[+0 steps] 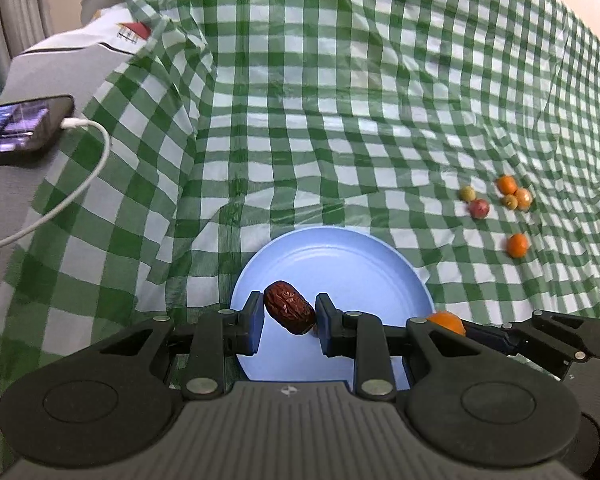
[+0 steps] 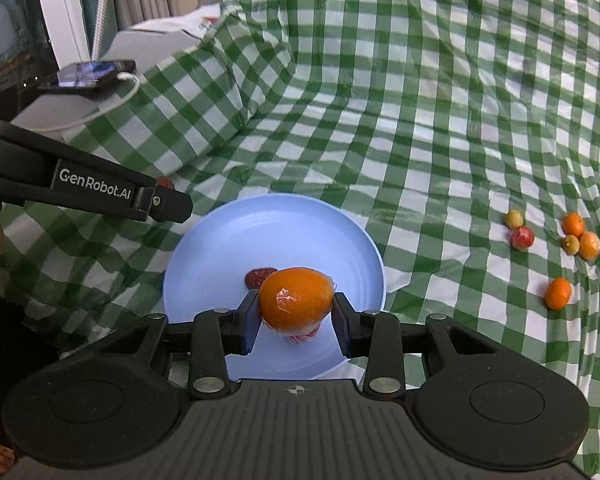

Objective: Organize fruits
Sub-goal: 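Open both tools to release the date and orange onto the plate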

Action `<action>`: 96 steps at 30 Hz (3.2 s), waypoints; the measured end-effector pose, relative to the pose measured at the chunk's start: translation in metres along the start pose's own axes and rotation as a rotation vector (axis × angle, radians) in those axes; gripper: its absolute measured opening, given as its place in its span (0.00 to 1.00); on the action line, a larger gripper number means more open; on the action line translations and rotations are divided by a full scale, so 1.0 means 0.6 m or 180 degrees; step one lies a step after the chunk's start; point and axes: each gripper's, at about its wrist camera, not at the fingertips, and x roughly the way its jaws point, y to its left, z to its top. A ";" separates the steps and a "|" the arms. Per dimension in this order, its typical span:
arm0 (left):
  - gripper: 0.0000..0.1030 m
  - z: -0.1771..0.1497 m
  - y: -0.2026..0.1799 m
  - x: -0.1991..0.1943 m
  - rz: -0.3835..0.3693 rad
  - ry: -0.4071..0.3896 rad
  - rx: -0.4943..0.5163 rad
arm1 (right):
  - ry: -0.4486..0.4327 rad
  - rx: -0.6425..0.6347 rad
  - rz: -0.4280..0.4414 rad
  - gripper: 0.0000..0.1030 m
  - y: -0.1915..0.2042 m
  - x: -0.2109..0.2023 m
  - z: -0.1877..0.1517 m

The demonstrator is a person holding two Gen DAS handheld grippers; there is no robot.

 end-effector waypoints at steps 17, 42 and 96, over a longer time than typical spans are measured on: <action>1.00 0.001 -0.008 0.071 0.0170 0.0092 0.0202 | 0.0197 -0.0054 -0.0018 0.73 -0.007 0.058 0.011; 1.00 -0.103 -0.019 -0.146 0.0163 -0.0170 0.0091 | -0.0217 0.0068 -0.0122 0.99 0.039 -0.156 -0.050; 1.00 -0.103 -0.035 -0.152 0.0161 -0.0179 0.0087 | -0.0260 0.0295 -0.0150 0.99 0.022 -0.169 -0.064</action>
